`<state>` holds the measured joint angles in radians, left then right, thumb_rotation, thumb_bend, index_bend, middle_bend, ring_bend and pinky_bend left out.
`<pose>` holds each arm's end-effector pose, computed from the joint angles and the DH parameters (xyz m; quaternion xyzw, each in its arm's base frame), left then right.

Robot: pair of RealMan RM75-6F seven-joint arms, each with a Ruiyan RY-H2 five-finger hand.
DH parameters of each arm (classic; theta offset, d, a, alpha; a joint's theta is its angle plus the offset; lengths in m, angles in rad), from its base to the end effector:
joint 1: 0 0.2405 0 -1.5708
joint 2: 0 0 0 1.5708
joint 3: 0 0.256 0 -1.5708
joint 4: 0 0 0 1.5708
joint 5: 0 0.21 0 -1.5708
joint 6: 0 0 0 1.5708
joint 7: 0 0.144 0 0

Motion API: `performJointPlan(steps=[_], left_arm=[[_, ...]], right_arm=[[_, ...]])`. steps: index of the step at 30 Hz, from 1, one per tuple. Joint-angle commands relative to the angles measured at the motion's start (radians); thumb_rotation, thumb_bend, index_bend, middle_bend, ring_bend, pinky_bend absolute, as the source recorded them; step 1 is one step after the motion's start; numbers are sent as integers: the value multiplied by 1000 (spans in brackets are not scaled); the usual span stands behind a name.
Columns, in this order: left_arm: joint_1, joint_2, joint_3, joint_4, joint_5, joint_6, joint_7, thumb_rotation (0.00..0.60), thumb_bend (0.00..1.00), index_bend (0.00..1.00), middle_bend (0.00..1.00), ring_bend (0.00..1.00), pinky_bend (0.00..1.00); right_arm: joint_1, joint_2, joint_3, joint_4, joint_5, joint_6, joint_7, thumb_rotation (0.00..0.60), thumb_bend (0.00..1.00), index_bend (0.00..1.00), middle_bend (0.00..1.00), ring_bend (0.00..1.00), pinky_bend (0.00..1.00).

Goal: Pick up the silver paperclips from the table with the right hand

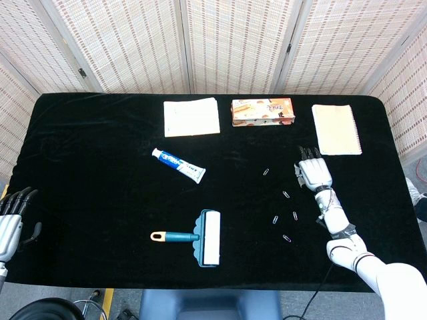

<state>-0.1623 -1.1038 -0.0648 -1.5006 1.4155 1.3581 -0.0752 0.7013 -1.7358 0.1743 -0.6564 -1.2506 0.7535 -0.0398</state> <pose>-0.3363 0.2113 0.1688 -0.6025 -0.4012 -0.3538 0.5924 -0.2984 -0.4106 0.0075 0.7081 -0.3670 0.2372 0.5547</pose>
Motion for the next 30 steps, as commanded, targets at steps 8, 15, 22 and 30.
performJointPlan(steps=[8, 15, 22, 30], left_arm=[[-2, -3, -1, 3, -3, -3, 3, 600, 556, 32, 63, 70, 0], [-7, -8, -8, 8, -22, -14, 11, 600, 556, 30, 63, 69, 0], [-12, -10, -8, 6, -22, -21, 18, 600, 556, 29, 63, 69, 0], [-13, -10, -6, 6, -17, -21, 14, 600, 556, 29, 63, 68, 0]], right_arm=[[-4, -24, 7, 47, -15, 59, -5, 600, 645, 984, 144, 62, 0], [-6, -19, 1, 60, -51, 110, 36, 600, 675, 1000, 202, 130, 0], [-23, 11, 6, 23, -70, 186, 44, 600, 683, 1000, 213, 142, 0], [-48, 80, 1, -126, -106, 284, 13, 600, 683, 1000, 213, 143, 0]])
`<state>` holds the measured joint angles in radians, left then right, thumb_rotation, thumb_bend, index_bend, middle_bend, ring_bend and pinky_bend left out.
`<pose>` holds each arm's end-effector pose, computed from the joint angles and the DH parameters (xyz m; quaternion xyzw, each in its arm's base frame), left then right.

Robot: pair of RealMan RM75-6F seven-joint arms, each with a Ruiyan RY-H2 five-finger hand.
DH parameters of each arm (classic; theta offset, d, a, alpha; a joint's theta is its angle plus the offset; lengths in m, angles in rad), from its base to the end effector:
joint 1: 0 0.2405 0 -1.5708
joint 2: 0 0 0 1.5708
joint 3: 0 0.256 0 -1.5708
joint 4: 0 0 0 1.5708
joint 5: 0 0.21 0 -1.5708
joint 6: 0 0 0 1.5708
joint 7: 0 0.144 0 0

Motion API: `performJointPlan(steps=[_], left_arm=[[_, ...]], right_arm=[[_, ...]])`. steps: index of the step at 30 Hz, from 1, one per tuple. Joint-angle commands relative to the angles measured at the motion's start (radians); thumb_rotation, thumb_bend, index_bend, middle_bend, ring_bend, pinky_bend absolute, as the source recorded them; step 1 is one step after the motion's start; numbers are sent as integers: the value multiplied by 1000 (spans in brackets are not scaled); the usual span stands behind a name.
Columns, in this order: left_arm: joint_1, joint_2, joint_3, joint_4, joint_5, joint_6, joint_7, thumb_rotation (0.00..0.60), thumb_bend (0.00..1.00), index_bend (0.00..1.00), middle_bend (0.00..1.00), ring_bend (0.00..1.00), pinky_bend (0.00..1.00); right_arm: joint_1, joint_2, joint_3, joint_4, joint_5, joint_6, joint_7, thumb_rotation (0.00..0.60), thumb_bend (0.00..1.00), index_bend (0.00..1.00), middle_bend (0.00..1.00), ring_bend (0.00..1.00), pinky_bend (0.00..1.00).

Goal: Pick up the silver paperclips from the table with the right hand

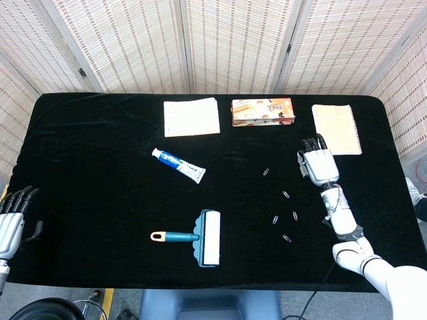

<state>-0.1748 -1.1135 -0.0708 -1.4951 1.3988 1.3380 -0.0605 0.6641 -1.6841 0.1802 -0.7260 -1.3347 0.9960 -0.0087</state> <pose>-0.3368 0.2166 0.1655 -0.6035 -0.4027 -0.3481 0.5936 -0.2806 -0.4052 0.0396 0.6889 -0.2963 0.3237 0.5769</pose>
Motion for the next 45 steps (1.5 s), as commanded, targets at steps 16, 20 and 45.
performJointPlan(steps=[16, 20, 45], left_arm=[[33, 8, 0, 2, -15, 38, -30, 600, 556, 26, 63, 69, 0], [46, 10, -1, 4, -20, 54, -40, 600, 556, 26, 63, 69, 0], [65, 7, -4, 5, -8, 79, -37, 600, 556, 26, 63, 68, 0]], right_arm=[[88, -21, -4, -127, -43, -62, -32, 600, 683, 1000, 213, 128, 0], [118, -64, -8, -88, -54, -89, -7, 600, 682, 1000, 213, 125, 0], [66, -9, -53, -188, -100, 14, 17, 600, 682, 1000, 213, 124, 0]])
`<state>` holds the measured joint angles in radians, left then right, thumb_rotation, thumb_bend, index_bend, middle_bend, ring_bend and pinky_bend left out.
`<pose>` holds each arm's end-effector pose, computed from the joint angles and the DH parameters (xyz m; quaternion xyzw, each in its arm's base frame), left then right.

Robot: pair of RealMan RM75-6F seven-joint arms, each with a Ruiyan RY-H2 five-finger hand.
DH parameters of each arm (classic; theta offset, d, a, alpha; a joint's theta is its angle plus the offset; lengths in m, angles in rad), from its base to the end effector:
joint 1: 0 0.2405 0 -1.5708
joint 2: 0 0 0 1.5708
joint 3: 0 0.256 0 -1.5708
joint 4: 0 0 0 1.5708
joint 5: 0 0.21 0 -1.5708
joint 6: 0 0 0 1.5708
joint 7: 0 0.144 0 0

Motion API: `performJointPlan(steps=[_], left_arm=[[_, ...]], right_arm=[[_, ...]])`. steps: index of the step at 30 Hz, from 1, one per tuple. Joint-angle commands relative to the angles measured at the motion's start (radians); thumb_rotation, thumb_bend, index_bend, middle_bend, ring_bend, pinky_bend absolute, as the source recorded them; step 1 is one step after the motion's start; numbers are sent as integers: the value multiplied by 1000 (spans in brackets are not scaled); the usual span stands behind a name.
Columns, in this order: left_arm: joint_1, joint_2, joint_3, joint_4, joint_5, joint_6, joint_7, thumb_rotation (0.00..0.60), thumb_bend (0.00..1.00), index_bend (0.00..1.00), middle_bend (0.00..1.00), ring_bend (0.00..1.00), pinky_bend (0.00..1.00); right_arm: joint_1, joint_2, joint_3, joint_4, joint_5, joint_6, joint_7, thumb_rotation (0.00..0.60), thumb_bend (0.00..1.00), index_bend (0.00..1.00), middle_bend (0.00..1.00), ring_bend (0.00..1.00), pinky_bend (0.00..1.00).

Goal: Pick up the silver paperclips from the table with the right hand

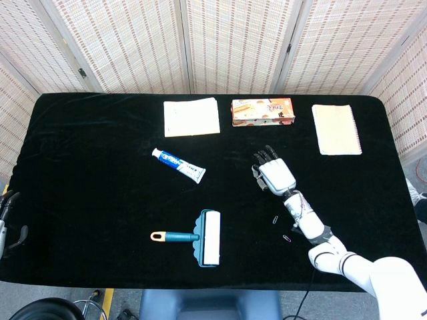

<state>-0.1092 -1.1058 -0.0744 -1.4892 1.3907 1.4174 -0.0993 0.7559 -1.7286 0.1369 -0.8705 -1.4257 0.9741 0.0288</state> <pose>-0.3470 0.1956 0.1802 -0.5684 -0.4047 -0.3612 0.6187 -0.2062 -0.3945 -0.0221 0.7512 -0.2977 0.3737 0.4554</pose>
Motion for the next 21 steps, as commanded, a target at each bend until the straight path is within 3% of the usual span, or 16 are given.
performJointPlan(steps=[1, 10, 21], left_arm=[[-1, -1, -1, -2, 1, 0, 4, 600, 556, 26, 63, 69, 0], [-7, -6, -1, -6, 6, -7, 24, 600, 556, 26, 63, 69, 0], [-11, -12, -3, -9, 1, -13, 45, 600, 557, 26, 63, 69, 0]], right_arm=[[-37, 53, -13, -69, -12, 53, -30, 600, 682, 1000, 213, 124, 0], [-126, 208, -58, -291, -29, 120, -30, 600, 682, 1000, 213, 122, 0], [-176, 268, -102, -385, -50, 126, -2, 600, 683, 1000, 213, 122, 0]])
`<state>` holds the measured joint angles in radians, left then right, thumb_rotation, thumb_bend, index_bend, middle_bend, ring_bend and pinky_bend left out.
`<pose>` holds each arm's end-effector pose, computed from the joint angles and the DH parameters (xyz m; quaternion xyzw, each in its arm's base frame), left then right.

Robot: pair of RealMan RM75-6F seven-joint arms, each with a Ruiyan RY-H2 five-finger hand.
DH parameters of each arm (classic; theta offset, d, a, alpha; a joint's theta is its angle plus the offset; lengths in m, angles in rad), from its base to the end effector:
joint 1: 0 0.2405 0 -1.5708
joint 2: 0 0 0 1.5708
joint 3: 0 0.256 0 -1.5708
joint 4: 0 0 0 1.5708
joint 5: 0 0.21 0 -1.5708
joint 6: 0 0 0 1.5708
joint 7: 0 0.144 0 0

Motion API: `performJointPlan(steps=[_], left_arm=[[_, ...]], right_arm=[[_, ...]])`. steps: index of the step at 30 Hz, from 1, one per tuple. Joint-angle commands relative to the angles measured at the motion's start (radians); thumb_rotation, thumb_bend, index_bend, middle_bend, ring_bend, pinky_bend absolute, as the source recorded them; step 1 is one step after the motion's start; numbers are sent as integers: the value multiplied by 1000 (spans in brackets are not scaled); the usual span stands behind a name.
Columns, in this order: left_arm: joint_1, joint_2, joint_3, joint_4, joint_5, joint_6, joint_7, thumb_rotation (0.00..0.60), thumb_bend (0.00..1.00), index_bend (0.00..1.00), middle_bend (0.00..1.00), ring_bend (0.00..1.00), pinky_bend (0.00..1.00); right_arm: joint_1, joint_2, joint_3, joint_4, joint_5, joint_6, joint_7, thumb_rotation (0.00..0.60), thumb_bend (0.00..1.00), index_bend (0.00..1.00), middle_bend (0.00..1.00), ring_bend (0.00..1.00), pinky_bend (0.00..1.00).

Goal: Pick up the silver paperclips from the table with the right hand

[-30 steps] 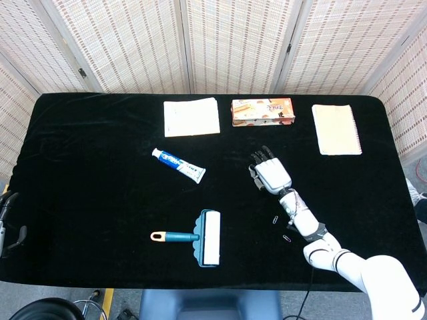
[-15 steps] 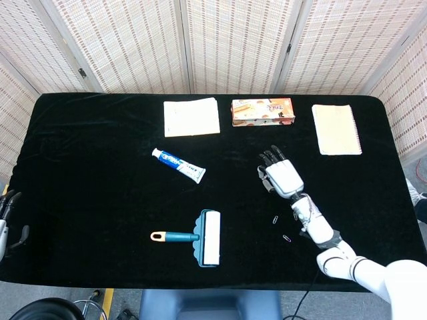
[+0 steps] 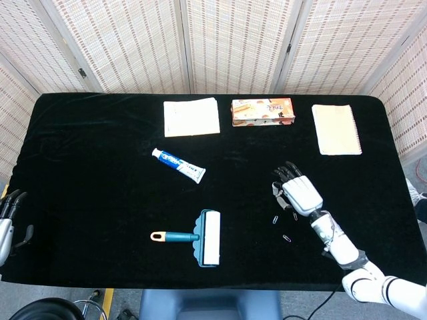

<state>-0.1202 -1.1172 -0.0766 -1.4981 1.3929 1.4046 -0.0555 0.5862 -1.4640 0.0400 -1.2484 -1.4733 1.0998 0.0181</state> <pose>-0.3429 0.1996 0.1733 -0.5790 -0.3986 -0.3537 0.6171 -0.2402 -0.3250 0.0279 0.7483 -0.3323 0.3784 0.4317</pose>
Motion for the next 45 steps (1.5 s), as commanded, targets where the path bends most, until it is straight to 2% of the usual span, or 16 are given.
performJointPlan(steps=[1, 10, 24, 36, 42, 45], left_arm=[[0, 0, -1, 0, -1, 0, 1, 600, 556, 26, 63, 69, 0], [-3, -3, 0, 0, -4, -7, 8, 600, 556, 26, 63, 68, 0], [-5, -2, -3, 2, -11, -15, 7, 600, 556, 26, 63, 69, 0], [-8, -7, -1, 2, -9, -18, 17, 600, 556, 26, 63, 69, 0], [-11, -10, 0, 2, -9, -23, 25, 600, 556, 26, 63, 69, 0], [-13, -10, -1, 2, -11, -27, 26, 600, 556, 26, 63, 69, 0]], right_arm=[[-8, 5, -7, -9, -2, -3, 17, 600, 682, 1000, 213, 122, 0], [-4, -8, -16, 28, 7, -69, 92, 600, 683, 1000, 212, 123, 0], [2, -38, -12, 77, -3, -88, 126, 600, 682, 1000, 213, 123, 0], [-45, 36, -26, -14, -54, 14, 122, 600, 681, 1000, 213, 123, 0], [-61, 74, -55, -77, -90, 29, 127, 600, 682, 1000, 213, 124, 0], [-56, 95, -74, -113, -108, 7, 180, 600, 682, 1000, 213, 124, 0]])
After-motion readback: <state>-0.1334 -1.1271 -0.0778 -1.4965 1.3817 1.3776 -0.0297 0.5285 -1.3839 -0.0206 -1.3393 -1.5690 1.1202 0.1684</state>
